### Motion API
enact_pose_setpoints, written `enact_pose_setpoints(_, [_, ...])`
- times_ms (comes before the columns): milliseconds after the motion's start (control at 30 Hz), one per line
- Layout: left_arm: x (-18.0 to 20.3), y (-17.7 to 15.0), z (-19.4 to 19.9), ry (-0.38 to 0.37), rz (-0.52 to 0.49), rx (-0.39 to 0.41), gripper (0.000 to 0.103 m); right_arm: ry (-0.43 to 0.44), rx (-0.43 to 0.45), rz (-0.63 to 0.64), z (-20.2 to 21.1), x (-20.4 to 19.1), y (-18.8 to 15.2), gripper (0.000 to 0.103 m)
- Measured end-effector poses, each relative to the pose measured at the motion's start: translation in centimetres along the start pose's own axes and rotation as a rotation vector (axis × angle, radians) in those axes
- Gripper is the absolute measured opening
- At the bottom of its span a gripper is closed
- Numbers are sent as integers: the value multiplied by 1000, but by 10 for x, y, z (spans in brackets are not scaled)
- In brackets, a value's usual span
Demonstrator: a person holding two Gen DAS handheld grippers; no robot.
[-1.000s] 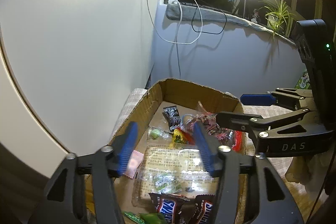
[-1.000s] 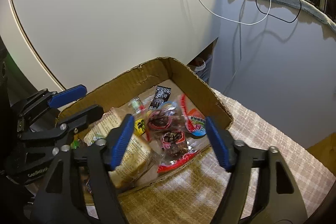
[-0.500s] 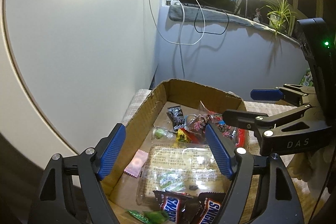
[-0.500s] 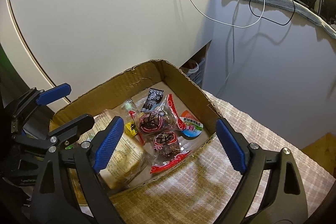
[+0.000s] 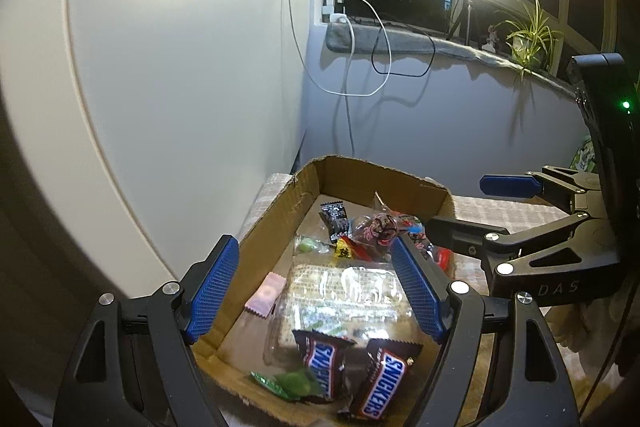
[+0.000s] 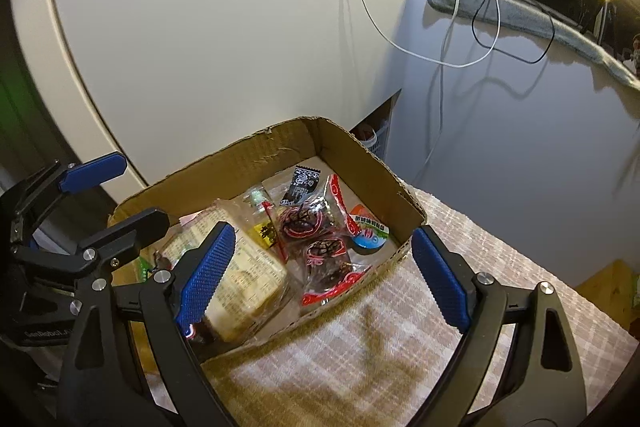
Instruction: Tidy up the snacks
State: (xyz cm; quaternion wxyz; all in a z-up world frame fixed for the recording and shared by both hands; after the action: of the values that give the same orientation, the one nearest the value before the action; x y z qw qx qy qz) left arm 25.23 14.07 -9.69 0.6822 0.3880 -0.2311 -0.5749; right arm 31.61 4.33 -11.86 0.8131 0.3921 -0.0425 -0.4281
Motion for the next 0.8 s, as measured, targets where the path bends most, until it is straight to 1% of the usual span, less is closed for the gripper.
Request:
enact_pose_setpoints(300, [-3,-2,30,10,20,30,79,-13,42,22,30,-17,-8,92])
enact_pose_setpoints(567, [-3,-8,63,25,31,65,79,-11,116,23,64,-36,-15,92])
enact_pose_setpoints(633, [-1,-10,72,33,27,79,79,-12,135,21,73,-43,-20,93])
enact_pose_setpoints(700, [0,-12,78,34,33,86,80,-23,153,19,82,-45,-24,97])
enact_pose_setpoints(800, [0,-15,86,44,46,91,81,-36,176,18,95,-49,-32,99])
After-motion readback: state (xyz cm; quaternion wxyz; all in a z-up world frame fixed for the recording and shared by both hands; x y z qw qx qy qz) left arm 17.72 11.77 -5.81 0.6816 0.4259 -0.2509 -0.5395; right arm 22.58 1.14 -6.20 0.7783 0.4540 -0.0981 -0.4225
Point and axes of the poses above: each gripper's, at about its wrist camera, not at the fingertips, and z roughly against the way its jaws point, x to its right, y to its top, the point moved 8 cm from there along -z, roughly the way its jaws point, and after that the axes turned 15 degrees about y, right-handed, at the moved point
